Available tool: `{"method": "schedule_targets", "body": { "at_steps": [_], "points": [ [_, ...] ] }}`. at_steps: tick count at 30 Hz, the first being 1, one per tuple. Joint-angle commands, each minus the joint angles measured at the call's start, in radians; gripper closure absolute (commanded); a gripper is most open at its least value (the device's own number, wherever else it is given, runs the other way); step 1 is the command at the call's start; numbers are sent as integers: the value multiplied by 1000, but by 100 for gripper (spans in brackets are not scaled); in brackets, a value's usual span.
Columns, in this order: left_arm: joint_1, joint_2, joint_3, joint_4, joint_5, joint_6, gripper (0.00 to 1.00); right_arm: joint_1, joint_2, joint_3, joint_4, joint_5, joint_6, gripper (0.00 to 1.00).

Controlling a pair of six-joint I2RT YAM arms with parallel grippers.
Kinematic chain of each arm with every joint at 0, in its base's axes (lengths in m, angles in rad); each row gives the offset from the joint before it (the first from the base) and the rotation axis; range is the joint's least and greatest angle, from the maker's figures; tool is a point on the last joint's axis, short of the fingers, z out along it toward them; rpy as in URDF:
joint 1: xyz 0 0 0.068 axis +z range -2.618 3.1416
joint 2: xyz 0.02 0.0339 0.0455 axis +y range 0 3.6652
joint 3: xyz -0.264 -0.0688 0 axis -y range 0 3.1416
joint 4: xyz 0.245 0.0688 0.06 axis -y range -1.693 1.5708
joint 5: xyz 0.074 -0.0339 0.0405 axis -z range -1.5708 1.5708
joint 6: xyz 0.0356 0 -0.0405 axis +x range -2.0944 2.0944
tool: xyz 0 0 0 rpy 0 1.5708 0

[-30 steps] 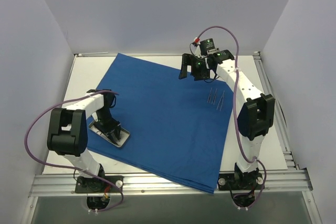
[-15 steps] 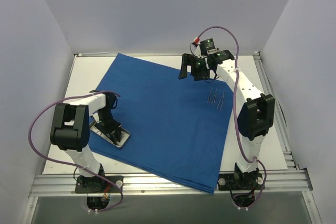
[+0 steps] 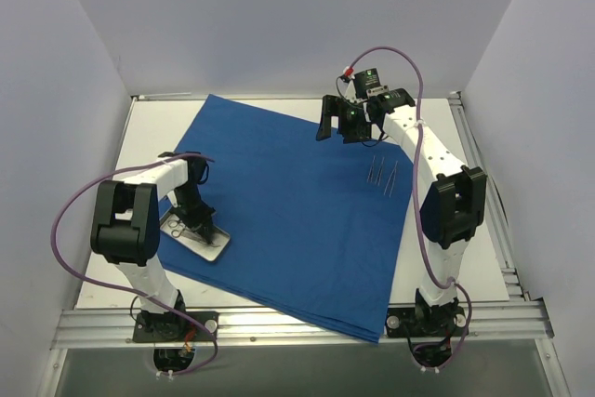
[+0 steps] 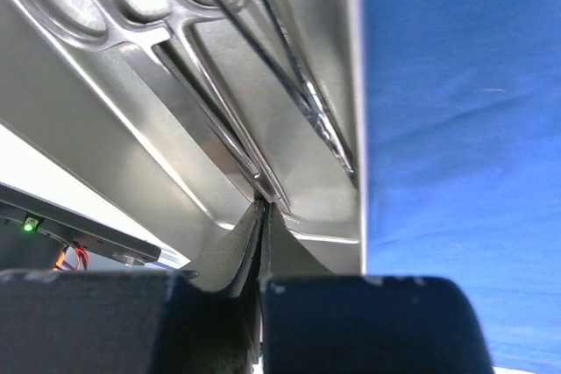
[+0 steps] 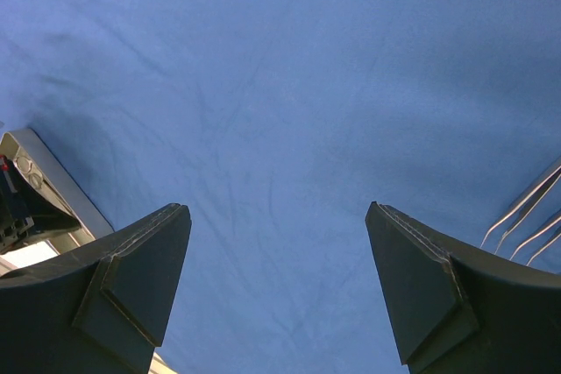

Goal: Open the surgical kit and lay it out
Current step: Adjust the medical item in the container, then pick up the medical item from the container.

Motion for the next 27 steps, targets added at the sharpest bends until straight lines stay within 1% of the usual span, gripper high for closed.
{"method": "schedule_targets", "body": {
  "at_steps": [1, 6, 7, 8, 9, 13, 18, 21, 22, 27],
  "points": [
    [-3, -7, 38, 26, -21, 12, 98, -4, 15, 16, -6, 5, 3, 15],
    [-3, -44, 47, -5, -4, 6, 98, 1, 17, 17, -9, 5, 1, 15],
    [-3, -50, 49, -9, -4, 4, 95, 1, 17, 16, -7, 5, 1, 15],
    [-3, -58, 52, -17, -5, 1, 88, 1, 17, 16, -6, 6, 1, 15],
    [-3, -70, 56, -25, -13, 0, 72, 2, 18, 12, -6, 3, 1, 15],
    [-3, -73, 62, -46, -14, -2, 63, 5, 22, 6, -1, -7, 3, 15],
    [-3, -78, 27, -20, 2, -11, 62, 9, 23, 6, -1, -12, 3, 15],
    [-3, -64, -5, 18, 18, -15, 62, 9, 17, 0, 0, -14, 3, 15],
    [-3, -59, -19, 38, 47, -17, 62, 9, 17, -1, 2, -14, 1, 15],
    [-3, -32, -51, 79, 65, -17, 63, 9, 6, -12, 3, -14, 1, 15]
  ]
}}
